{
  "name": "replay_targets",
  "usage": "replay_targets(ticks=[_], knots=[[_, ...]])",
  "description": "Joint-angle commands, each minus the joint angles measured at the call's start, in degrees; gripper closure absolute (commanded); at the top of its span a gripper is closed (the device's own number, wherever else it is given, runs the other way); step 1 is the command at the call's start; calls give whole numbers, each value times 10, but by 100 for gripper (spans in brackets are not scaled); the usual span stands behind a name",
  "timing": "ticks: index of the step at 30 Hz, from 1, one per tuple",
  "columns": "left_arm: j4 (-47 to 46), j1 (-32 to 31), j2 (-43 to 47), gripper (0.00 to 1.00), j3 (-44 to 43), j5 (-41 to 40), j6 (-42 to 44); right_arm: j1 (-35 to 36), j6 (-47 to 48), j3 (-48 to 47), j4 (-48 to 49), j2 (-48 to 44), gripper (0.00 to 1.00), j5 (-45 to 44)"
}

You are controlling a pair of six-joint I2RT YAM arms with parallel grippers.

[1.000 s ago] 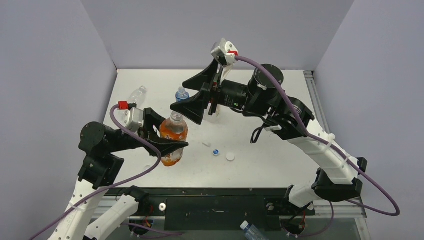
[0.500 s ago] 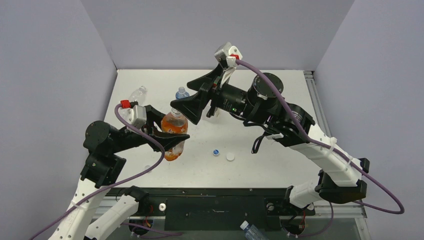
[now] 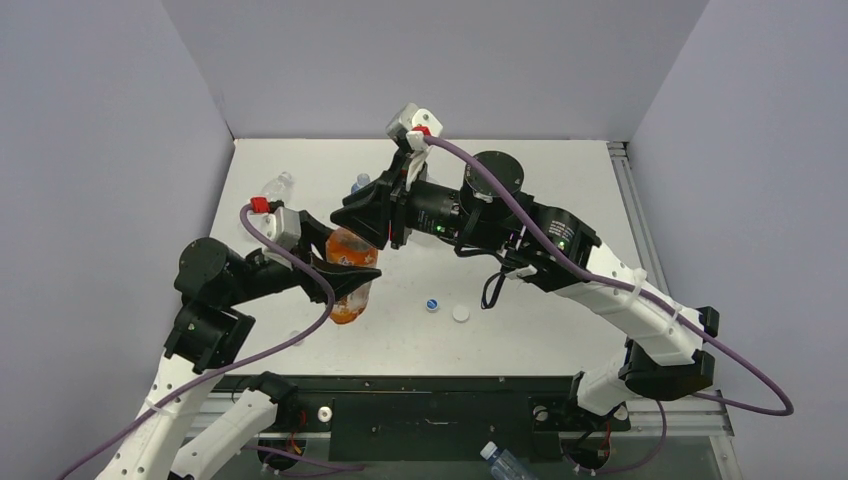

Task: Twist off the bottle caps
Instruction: Place the plastic bottle at the center of the board.

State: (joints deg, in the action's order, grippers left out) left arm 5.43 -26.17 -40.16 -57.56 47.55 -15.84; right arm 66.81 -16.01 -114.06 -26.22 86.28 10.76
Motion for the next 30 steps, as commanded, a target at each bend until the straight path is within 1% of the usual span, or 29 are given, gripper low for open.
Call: replay_targets(ticks=[1,2,3,4,5,6,7,9,13,15,17,18,19,20,22,25,27,30], knots=[[-29,-2,3,75,-8,-9,11,3,25,-5,-41,9,100,-32],[-25,-2,4,60,-7,-12,11,3,29,1,-41,5,100,-40],[-22,-2,5,47,-7,-18,12,3,37,13,-37,2,100,-58],[-16,-2,7,17,-6,-22,12,2,42,21,-36,-5,100,-67],[-12,-2,10,2,-6,-30,15,0,49,37,-31,-9,100,-84],[-3,-2,12,1,-6,-37,17,-3,53,44,-29,-17,100,-89],[2,-2,18,3,-5,-52,20,-8,61,58,-26,-21,100,-99],[21,-2,30,3,-4,-65,32,-17,71,74,-27,-28,100,-113],[97,-2,57,3,-7,-92,86,-42,106,123,-24,-46,100,-170],[156,-2,70,3,-8,-114,123,-67,115,168,-3,-59,100,-196],[193,-2,78,3,-11,-137,141,-94,124,226,35,-76,100,-228],[205,-2,80,3,-13,-144,151,-112,129,273,74,-83,100,-254],[223,-2,81,3,-15,-162,153,-122,131,297,95,-96,100,-264],[232,-2,80,3,-16,-170,155,-142,130,342,145,-102,100,-280],[251,-2,76,3,-17,-192,174,-177,115,392,208,-111,100,-290],[269,-2,71,3,-18,-190,179,-225,93,447,293,-107,100,-315],[275,-2,69,3,-20,-180,183,-251,84,466,349,-93,100,-326],[277,-2,69,3,-19,-177,187,-280,76,473,377,-57,100,-337]])
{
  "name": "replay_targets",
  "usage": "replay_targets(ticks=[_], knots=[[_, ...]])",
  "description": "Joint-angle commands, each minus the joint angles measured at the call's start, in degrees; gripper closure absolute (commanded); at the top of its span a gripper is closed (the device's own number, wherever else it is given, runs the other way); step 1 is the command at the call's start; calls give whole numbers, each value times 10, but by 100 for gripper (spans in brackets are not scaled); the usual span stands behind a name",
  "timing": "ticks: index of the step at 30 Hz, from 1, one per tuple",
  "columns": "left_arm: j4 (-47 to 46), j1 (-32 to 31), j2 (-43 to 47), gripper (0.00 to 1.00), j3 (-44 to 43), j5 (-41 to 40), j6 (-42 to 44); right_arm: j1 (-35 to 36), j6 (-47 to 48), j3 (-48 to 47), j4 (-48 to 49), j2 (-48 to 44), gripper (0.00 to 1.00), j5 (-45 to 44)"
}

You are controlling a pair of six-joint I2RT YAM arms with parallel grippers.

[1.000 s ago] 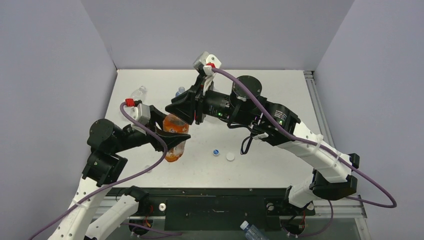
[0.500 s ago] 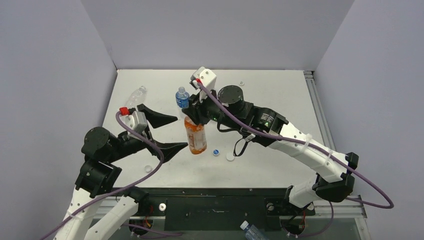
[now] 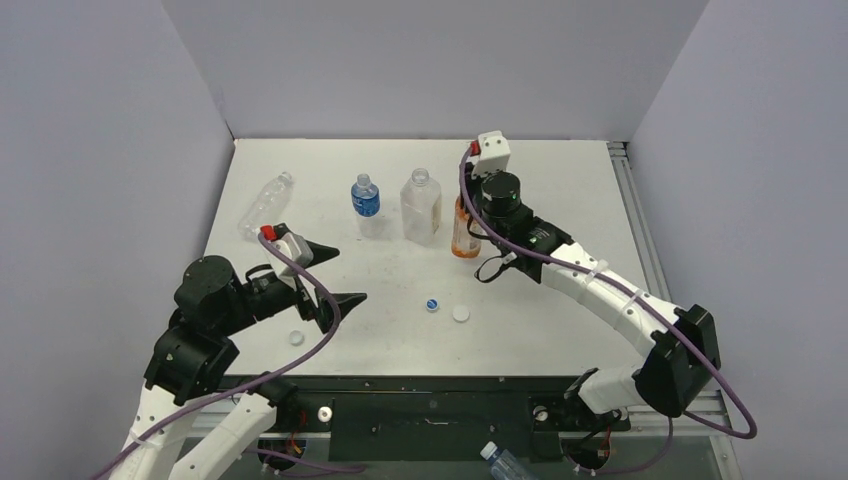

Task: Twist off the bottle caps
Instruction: Place the plastic bottle at the center of the board.

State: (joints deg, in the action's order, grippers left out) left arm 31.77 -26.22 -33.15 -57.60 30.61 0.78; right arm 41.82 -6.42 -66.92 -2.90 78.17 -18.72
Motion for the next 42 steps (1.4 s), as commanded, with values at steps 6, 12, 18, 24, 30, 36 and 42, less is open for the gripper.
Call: replay_targets(ticks=[6,12,18,24,30,36,42], knots=[[11,-1,5,3,-11,-12,26,-54,-41,13,193,73,100,-47],[0,-2,11,3,-3,-5,16,-54,-38,22,207,114,100,-66],[0,-1,-1,3,-6,-30,7,-54,-34,34,207,126,100,-70],[0,-1,-3,3,4,-51,-1,-53,-38,49,205,127,75,-67],[-6,-1,-13,3,11,-92,-4,-53,-44,70,203,96,30,-78],[-20,-1,-33,3,21,-136,-19,-54,-45,84,182,34,21,-81],[-24,-1,-52,3,22,-180,-18,-60,-35,90,139,-46,19,-85]])
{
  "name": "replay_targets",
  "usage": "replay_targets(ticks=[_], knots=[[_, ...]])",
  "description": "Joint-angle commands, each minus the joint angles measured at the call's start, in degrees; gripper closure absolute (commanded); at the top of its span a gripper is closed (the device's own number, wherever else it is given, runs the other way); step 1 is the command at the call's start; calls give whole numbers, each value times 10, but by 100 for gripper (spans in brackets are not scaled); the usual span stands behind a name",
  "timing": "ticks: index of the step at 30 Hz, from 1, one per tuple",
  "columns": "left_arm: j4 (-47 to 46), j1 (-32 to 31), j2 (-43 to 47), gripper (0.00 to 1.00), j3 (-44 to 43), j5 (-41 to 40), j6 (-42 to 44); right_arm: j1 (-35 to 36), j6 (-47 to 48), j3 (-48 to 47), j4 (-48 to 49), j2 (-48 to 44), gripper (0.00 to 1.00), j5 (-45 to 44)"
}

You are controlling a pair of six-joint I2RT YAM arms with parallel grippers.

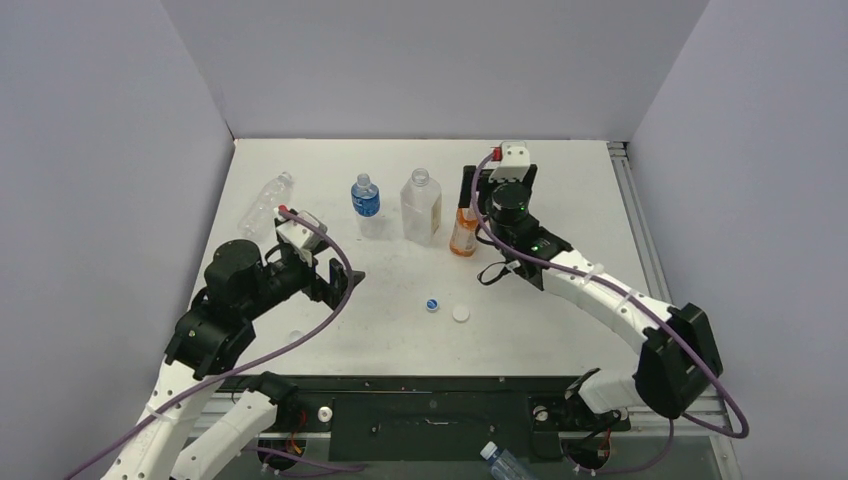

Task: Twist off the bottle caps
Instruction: Place the plastic bottle at the center of the board.

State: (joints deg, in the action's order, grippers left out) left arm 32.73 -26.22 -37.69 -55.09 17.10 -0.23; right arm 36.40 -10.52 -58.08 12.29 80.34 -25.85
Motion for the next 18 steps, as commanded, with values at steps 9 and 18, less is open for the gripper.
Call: replay_targets(ticks=[9,18], knots=[[-56,29,-32,3,15,-115,-9,-36,-19,18,-81,-142,18,-42],[-172,239,-129,3,124,-55,20,-337,-175,210,-57,-259,17,-81]])
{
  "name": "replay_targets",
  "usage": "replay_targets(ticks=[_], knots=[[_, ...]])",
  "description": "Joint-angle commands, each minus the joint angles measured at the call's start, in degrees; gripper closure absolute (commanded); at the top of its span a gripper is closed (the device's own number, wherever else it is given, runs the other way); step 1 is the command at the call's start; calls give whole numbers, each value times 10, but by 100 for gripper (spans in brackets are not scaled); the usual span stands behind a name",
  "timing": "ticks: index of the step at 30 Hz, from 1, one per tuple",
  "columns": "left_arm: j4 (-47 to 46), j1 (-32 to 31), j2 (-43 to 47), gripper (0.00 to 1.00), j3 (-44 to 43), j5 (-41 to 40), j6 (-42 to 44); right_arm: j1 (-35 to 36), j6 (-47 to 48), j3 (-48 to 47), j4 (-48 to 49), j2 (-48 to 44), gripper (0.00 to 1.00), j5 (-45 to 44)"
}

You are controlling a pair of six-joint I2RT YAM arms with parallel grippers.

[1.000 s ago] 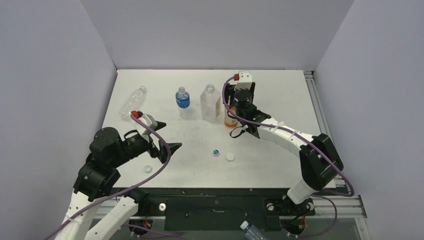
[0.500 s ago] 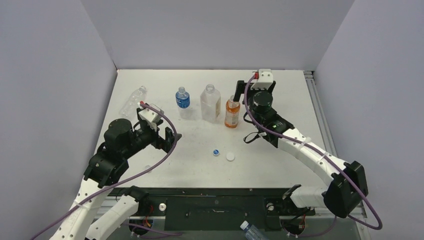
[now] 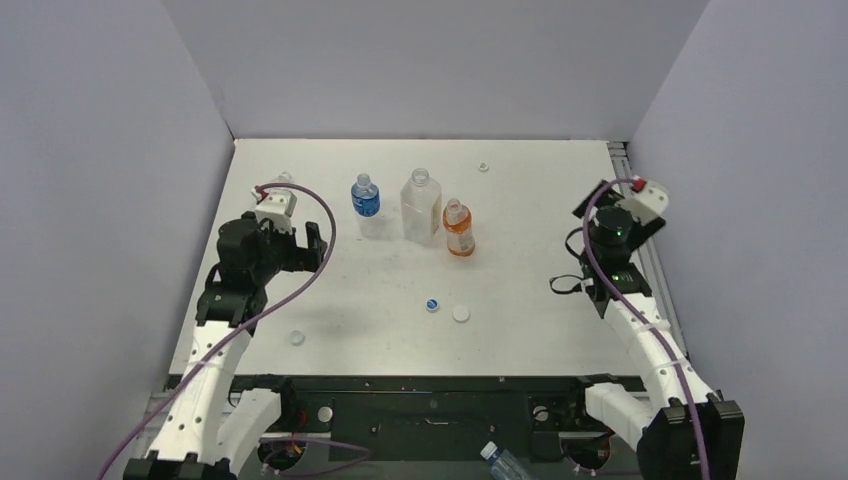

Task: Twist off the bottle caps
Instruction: Reset both arms

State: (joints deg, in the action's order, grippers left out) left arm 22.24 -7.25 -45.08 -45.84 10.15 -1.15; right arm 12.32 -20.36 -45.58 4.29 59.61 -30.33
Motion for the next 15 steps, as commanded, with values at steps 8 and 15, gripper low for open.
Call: replay_targets(ticks=[8,15], knots=[[-139,69,-139,3,98,4,65,-161,-33,188,88,-43,17,-108],[-350,101,-163,3,192,16,29,-167,14,224,192,-11,16,-48]])
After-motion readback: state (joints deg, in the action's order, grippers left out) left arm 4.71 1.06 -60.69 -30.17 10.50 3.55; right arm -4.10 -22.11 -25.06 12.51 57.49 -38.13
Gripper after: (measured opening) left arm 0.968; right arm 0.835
